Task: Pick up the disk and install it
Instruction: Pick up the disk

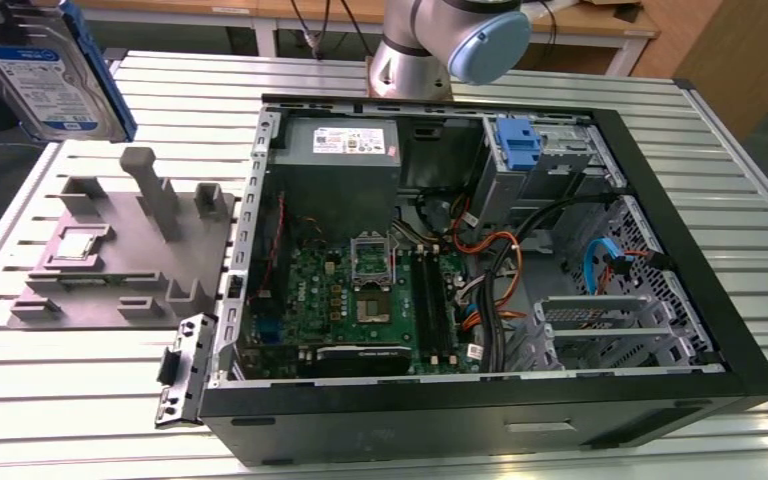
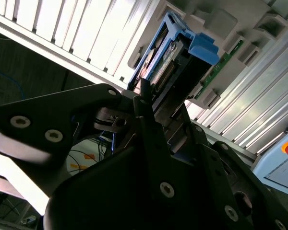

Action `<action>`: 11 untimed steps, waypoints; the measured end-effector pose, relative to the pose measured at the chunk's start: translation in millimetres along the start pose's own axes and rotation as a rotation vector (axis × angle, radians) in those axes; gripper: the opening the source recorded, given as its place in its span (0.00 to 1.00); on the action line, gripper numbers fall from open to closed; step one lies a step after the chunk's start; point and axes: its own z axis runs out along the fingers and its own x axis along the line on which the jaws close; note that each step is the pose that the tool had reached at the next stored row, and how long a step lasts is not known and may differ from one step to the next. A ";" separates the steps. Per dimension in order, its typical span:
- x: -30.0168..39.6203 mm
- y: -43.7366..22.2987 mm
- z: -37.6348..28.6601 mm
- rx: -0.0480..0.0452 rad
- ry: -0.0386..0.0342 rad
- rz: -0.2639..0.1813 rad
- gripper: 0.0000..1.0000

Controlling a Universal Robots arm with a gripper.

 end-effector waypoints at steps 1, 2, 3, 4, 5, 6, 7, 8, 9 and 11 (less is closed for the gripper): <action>-0.1 0.0 -0.7 0.0001 0.0000 0.000 0.35; -0.2 0.0 -2.0 0.0000 0.0000 0.000 0.35; -0.3 0.1 -3.3 0.0000 0.0000 0.000 0.35; -0.4 0.2 -4.5 0.0000 0.0000 0.000 0.35; -0.5 0.3 -6.0 0.0000 0.0000 0.000 0.35; -0.7 0.3 -7.6 0.0000 0.0000 0.000 0.35; -0.8 0.4 -9.3 0.0000 0.0000 0.000 0.35; -0.9 0.6 -10.9 0.0001 -0.0001 0.000 0.35; -1.0 0.6 -12.5 0.0002 -0.0001 0.000 0.35; -1.3 0.8 -15.7 0.0001 0.0000 0.000 0.35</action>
